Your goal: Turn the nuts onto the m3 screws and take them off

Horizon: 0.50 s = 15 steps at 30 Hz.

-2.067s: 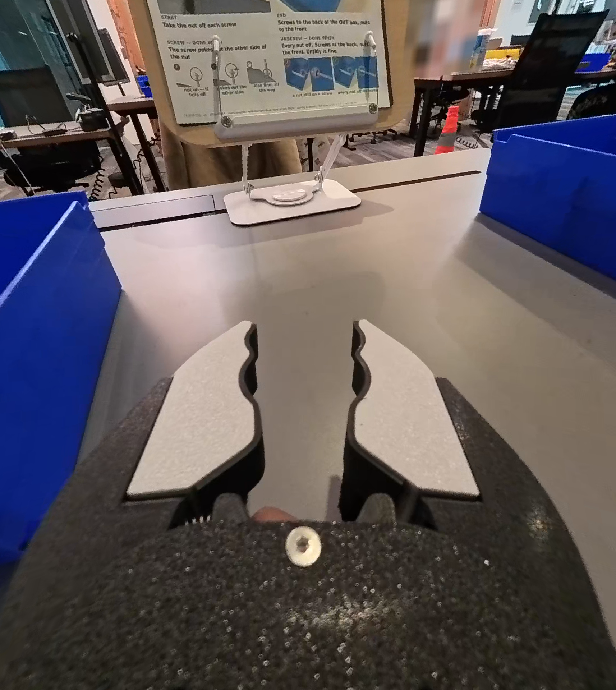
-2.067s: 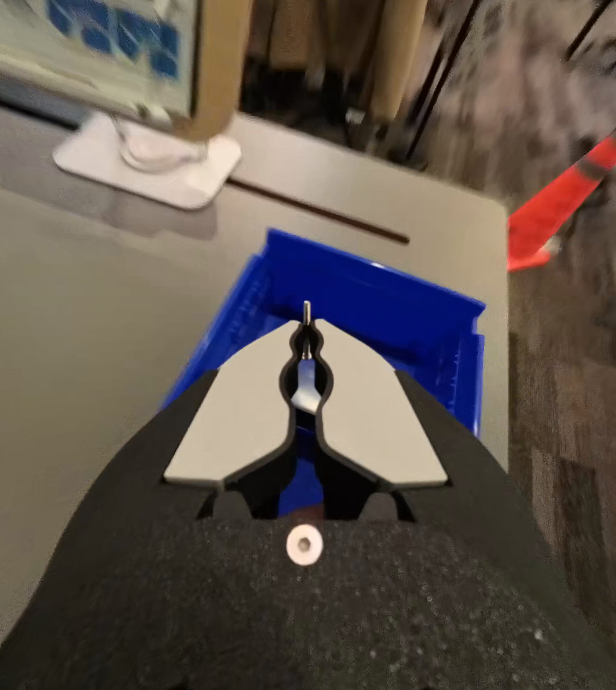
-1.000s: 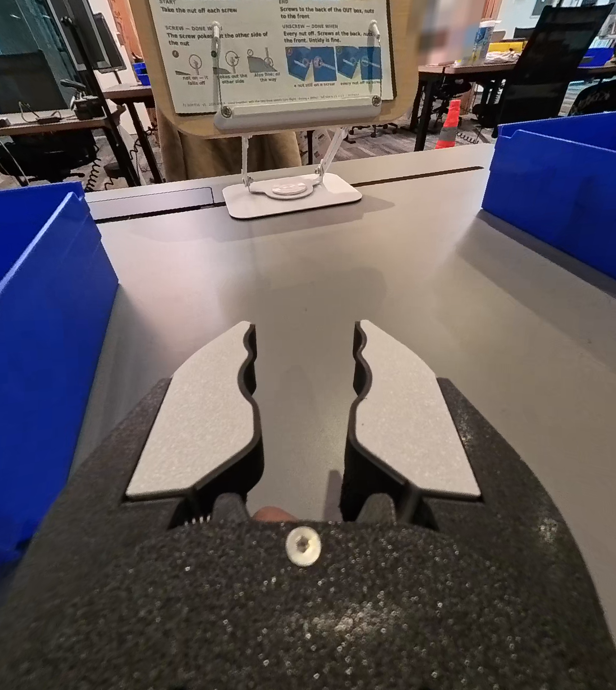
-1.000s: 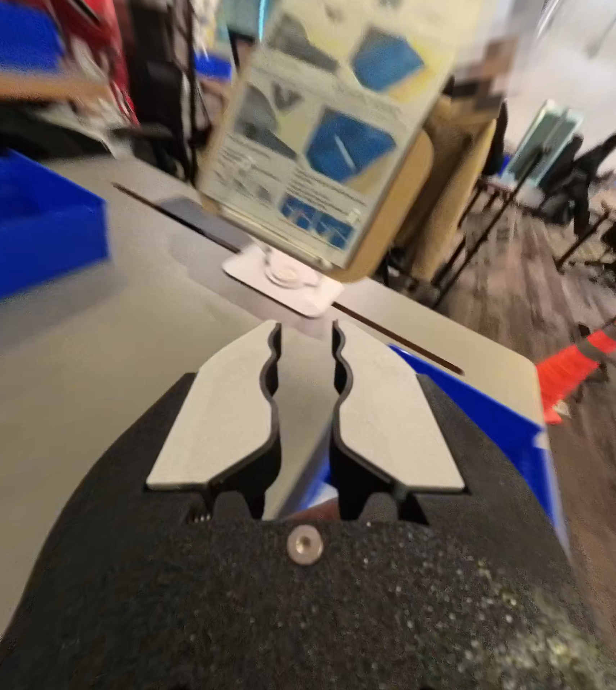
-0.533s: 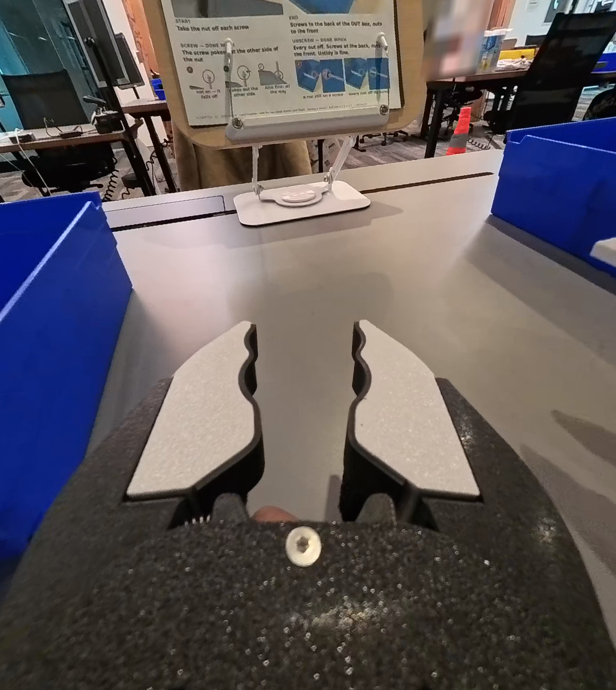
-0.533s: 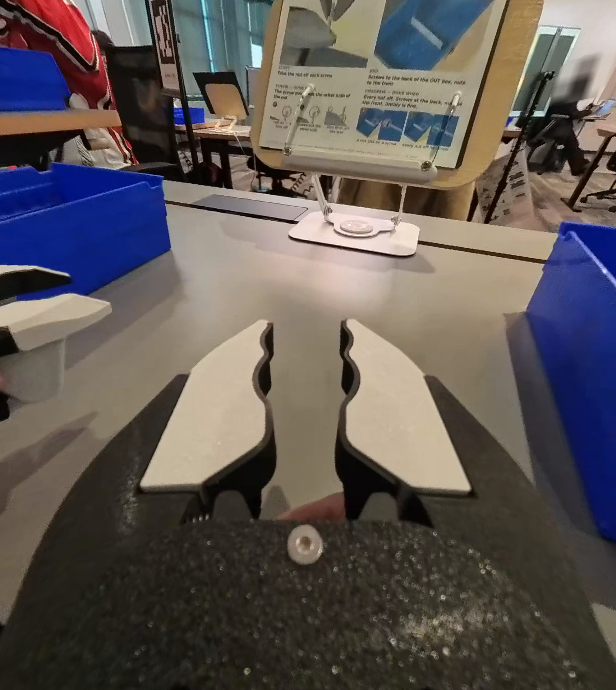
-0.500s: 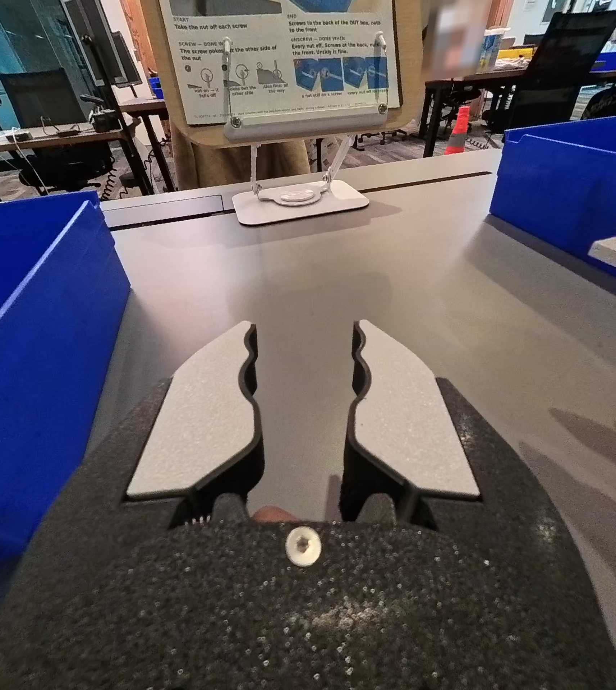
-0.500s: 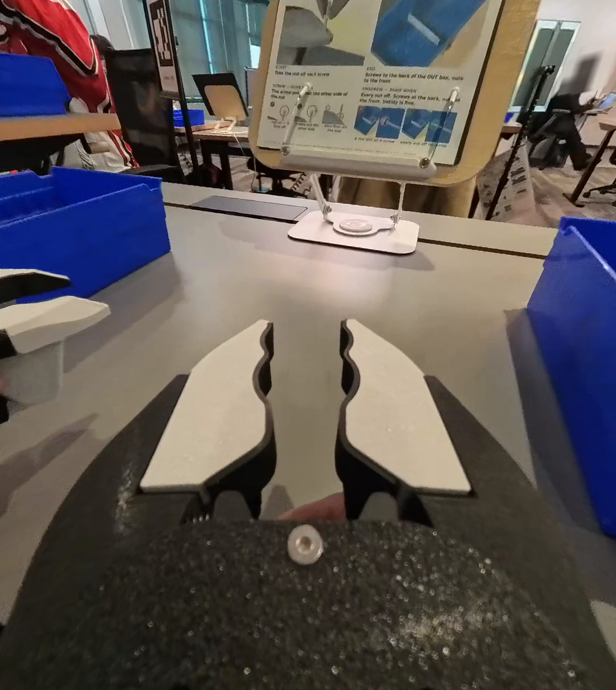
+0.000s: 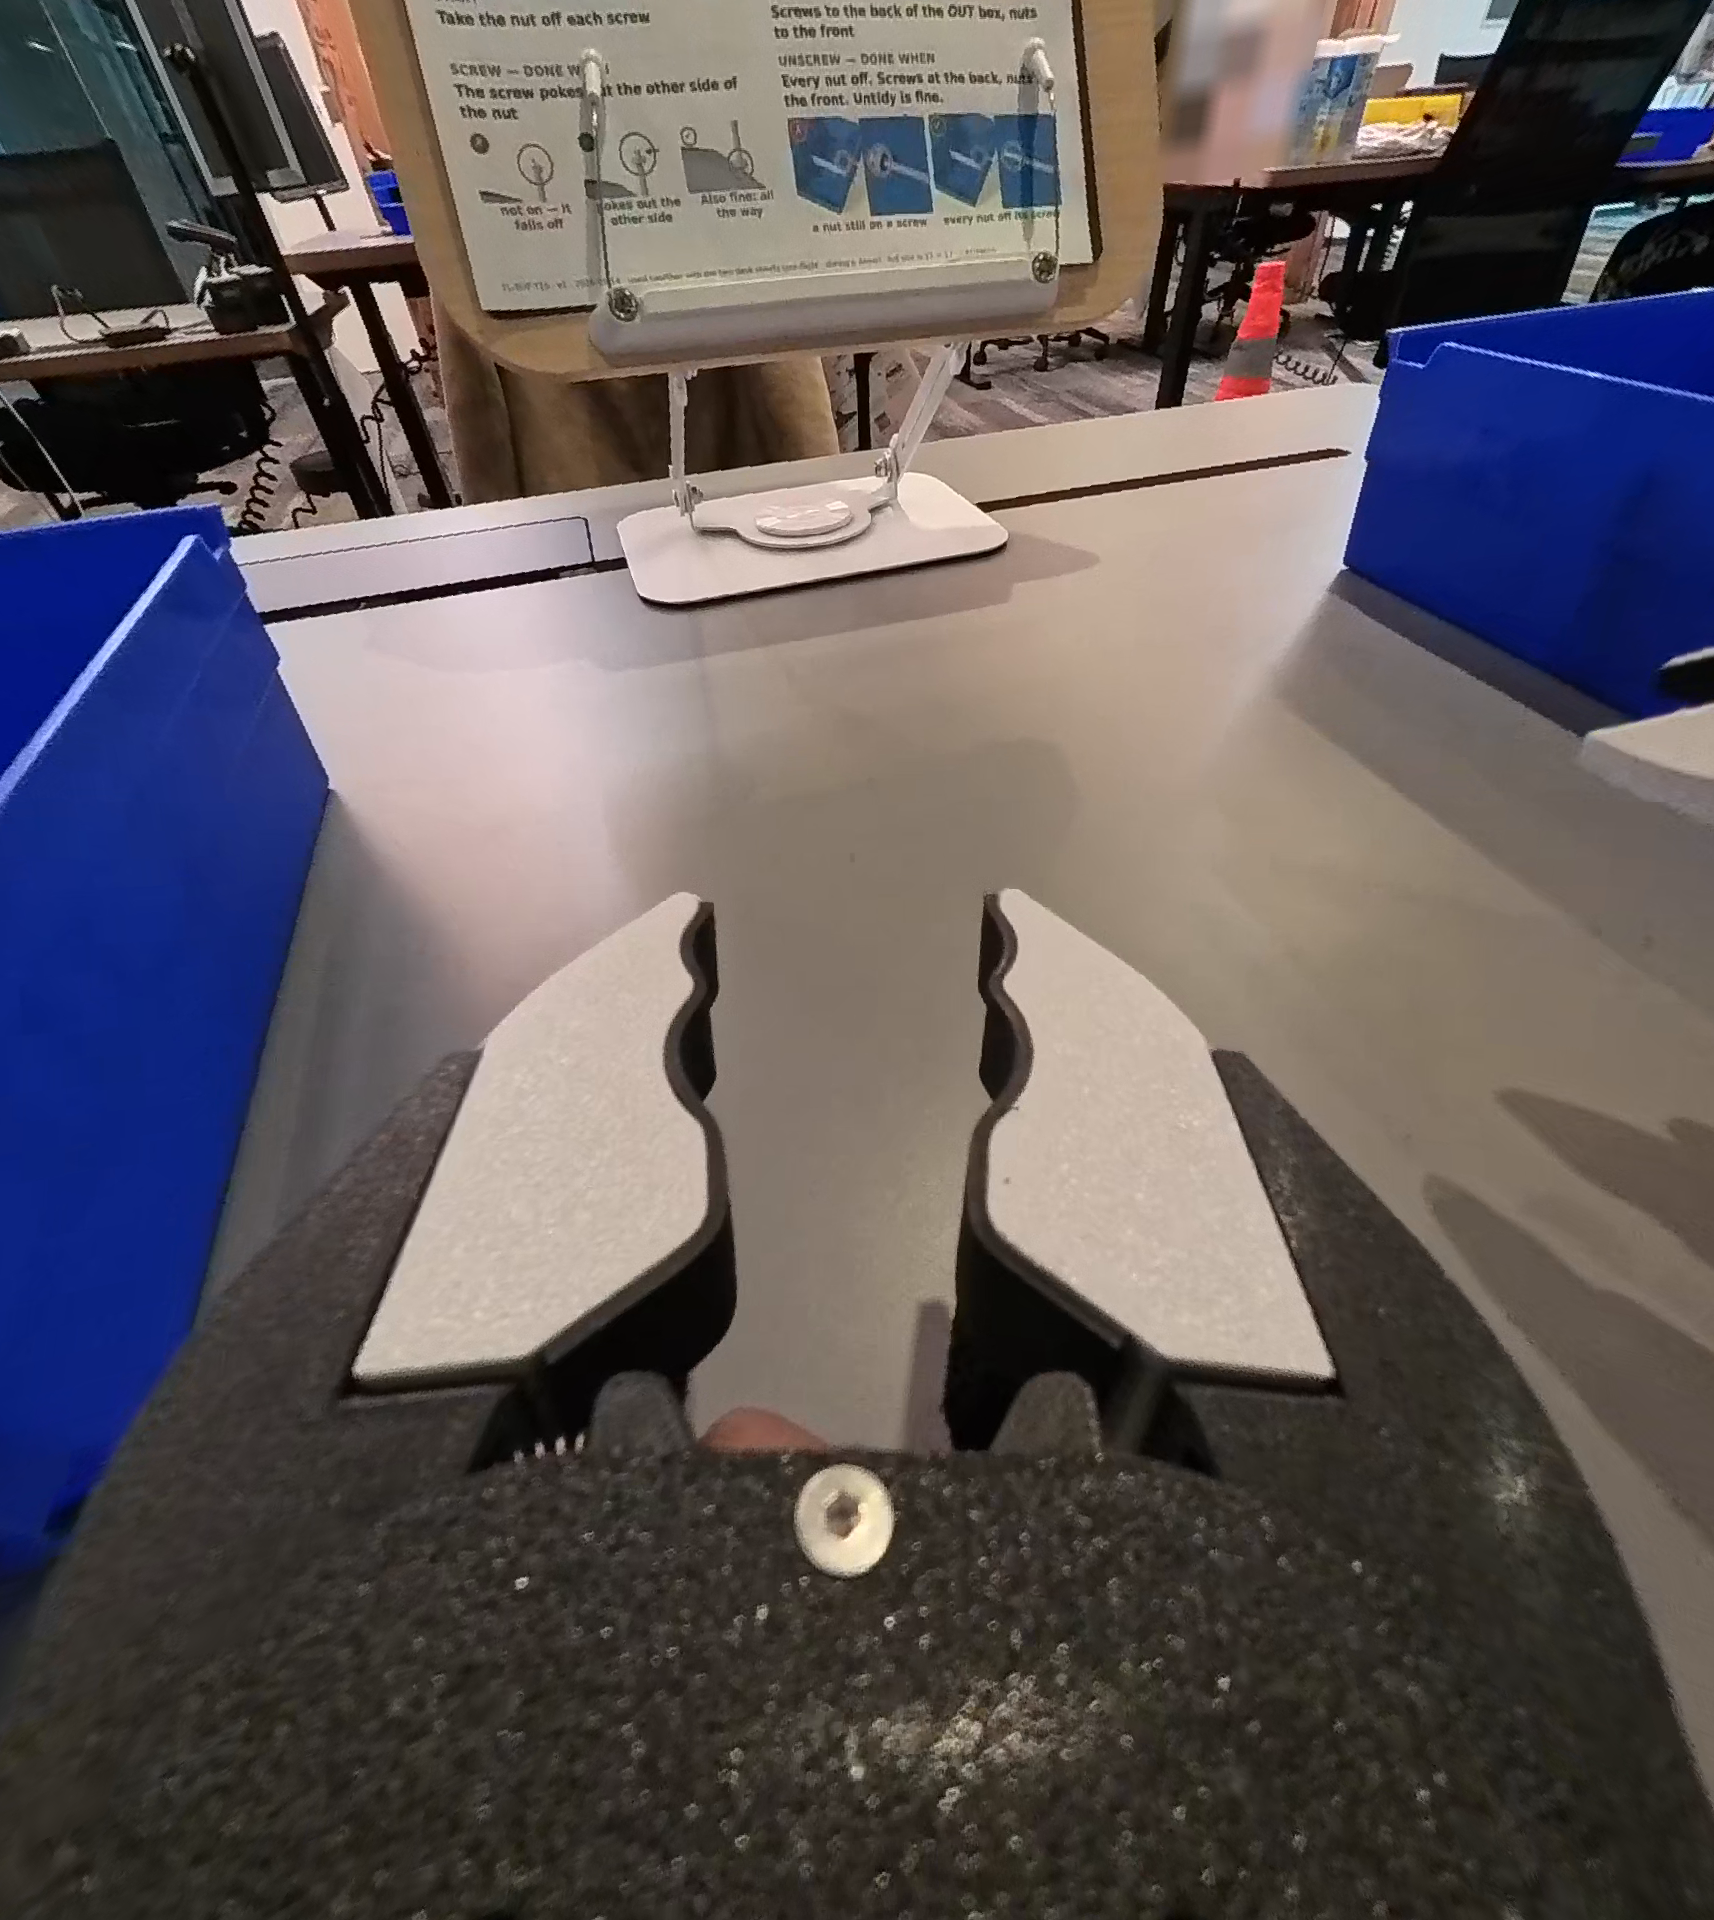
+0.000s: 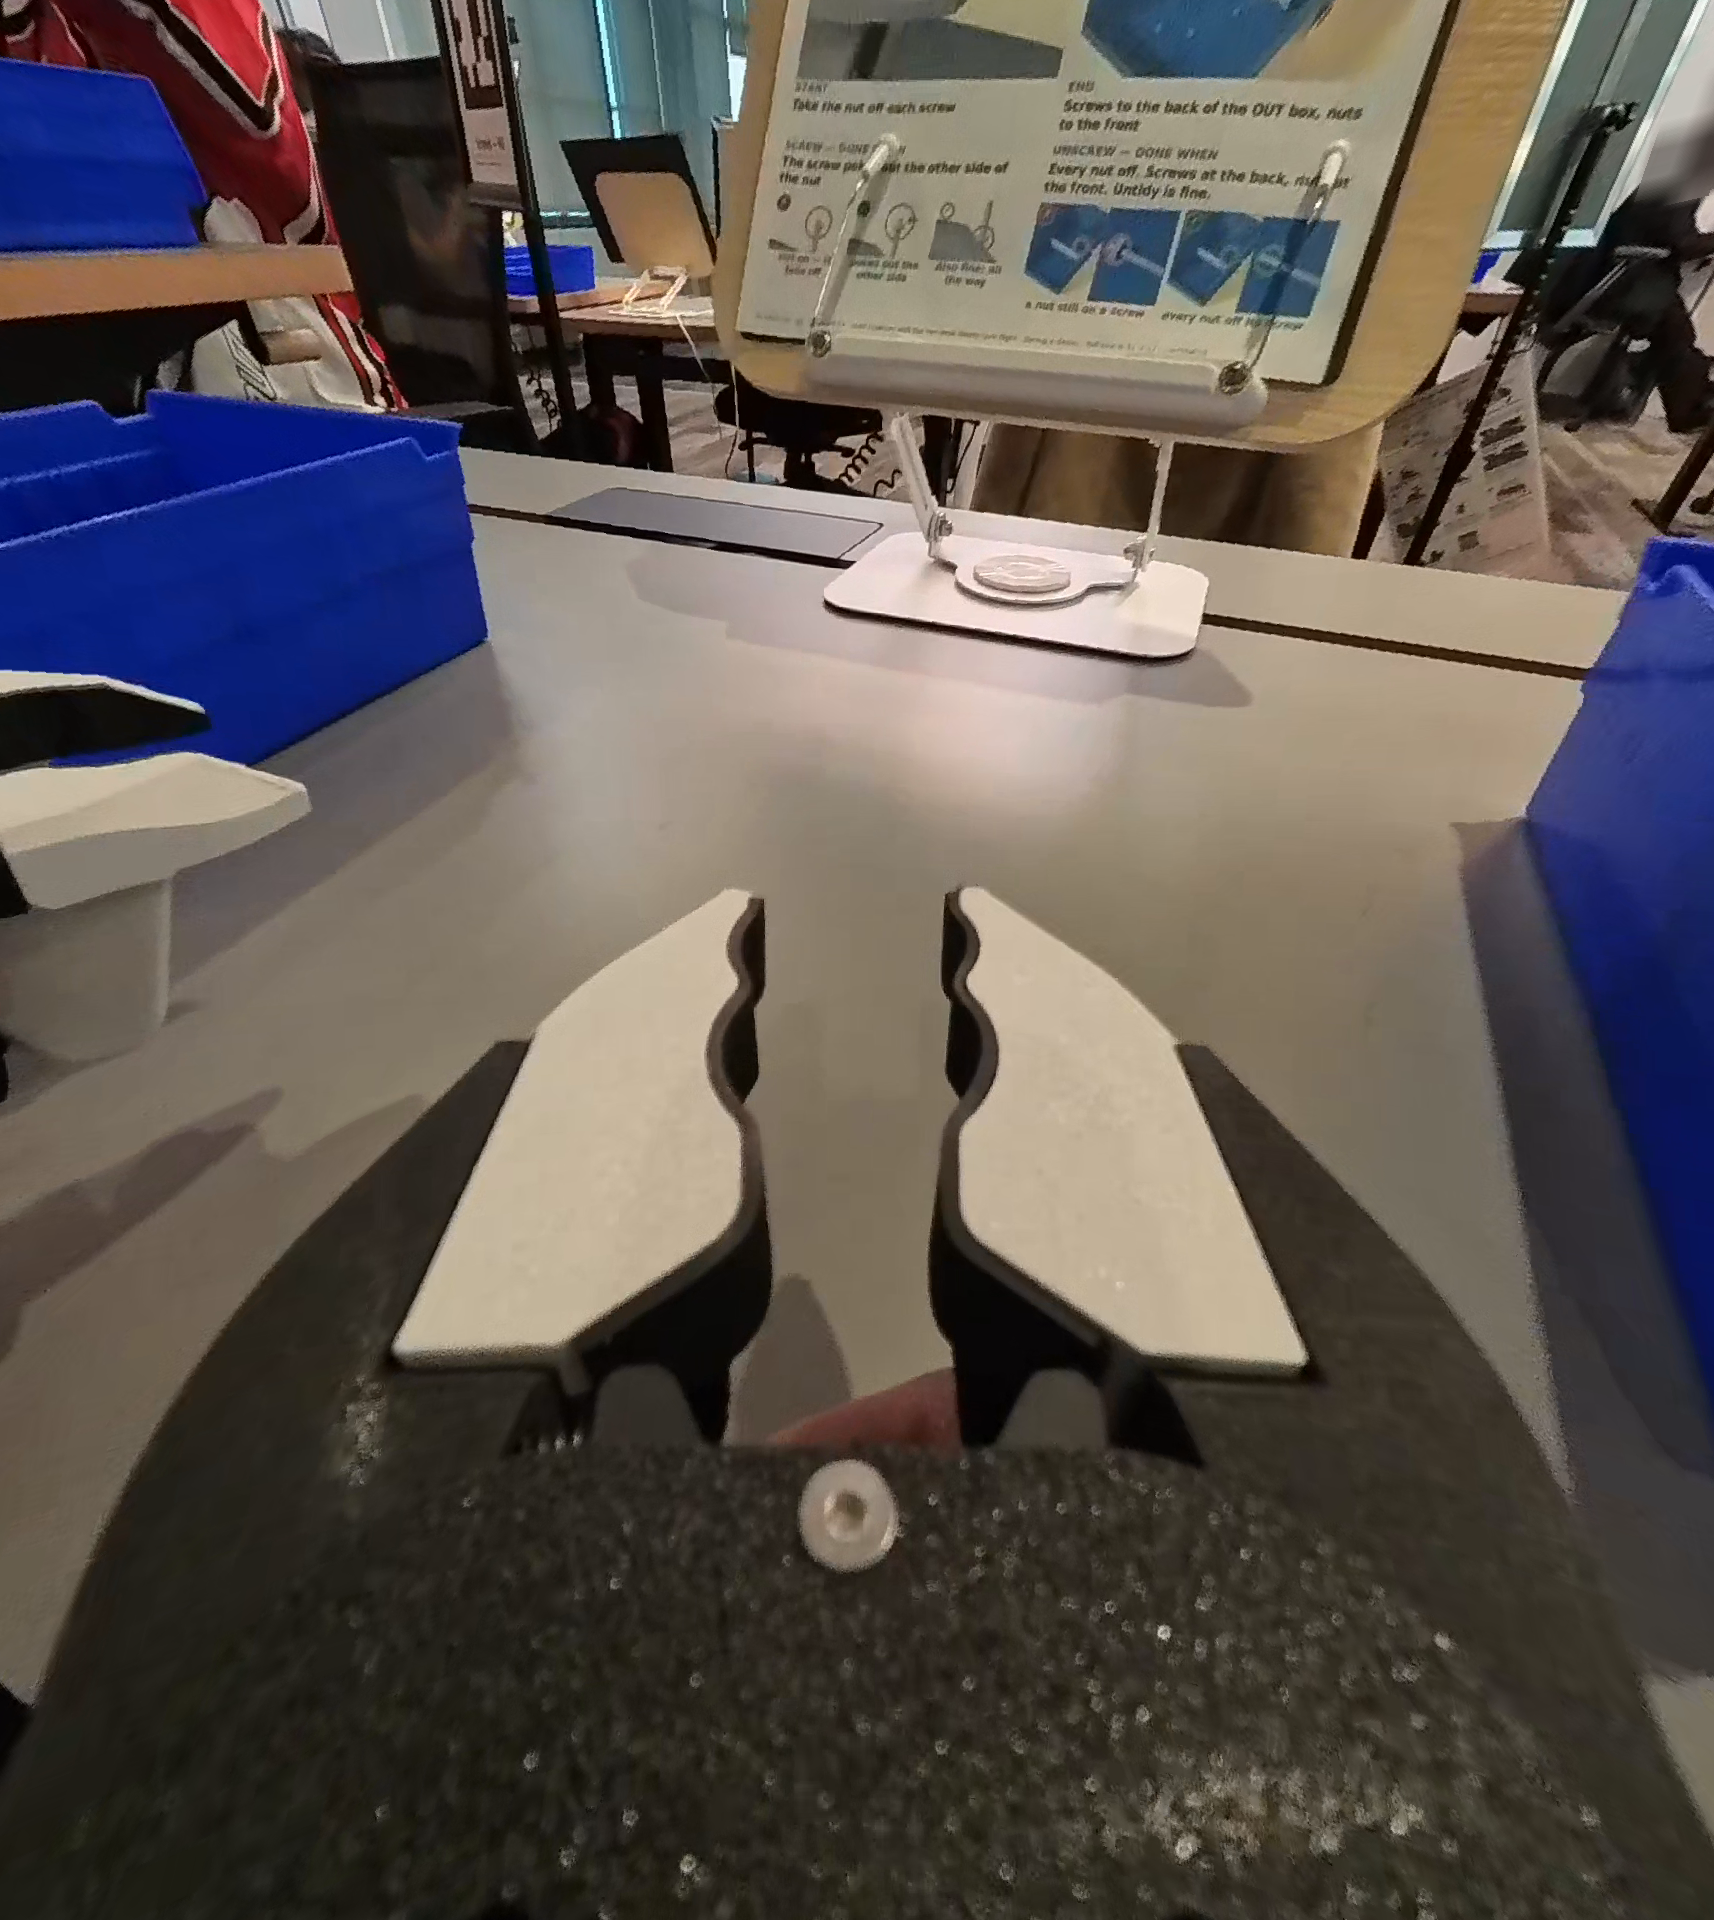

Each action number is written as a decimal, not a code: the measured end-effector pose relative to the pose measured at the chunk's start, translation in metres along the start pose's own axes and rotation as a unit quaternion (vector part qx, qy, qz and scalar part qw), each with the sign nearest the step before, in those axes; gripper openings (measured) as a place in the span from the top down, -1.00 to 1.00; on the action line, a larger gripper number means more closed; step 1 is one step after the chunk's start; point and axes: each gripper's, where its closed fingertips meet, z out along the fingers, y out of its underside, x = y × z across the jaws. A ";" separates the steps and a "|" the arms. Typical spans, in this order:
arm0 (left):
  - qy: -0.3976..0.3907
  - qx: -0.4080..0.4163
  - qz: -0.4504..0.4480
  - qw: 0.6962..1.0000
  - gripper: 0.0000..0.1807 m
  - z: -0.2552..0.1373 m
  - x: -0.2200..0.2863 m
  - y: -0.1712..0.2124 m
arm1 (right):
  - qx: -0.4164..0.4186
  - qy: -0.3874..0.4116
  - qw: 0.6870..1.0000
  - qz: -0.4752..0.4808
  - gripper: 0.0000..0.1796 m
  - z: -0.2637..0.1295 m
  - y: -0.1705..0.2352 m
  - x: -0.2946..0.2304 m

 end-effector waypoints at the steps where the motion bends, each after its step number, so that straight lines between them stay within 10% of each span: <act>1: 0.000 0.003 0.001 1.000 0.48 -0.002 0.000 -0.001 | -0.003 -0.001 1.000 -0.001 0.64 0.001 0.001 0.000; 10: -0.025 -0.021 -0.018 0.999 0.52 -0.061 -0.120 -0.135 | -0.019 -0.019 1.000 -0.012 0.64 0.005 0.004 -0.001; 15: -0.003 -0.283 -0.098 0.954 0.36 0.016 -0.223 -0.077 | -0.023 -0.034 0.999 0.001 0.64 0.003 0.004 -0.003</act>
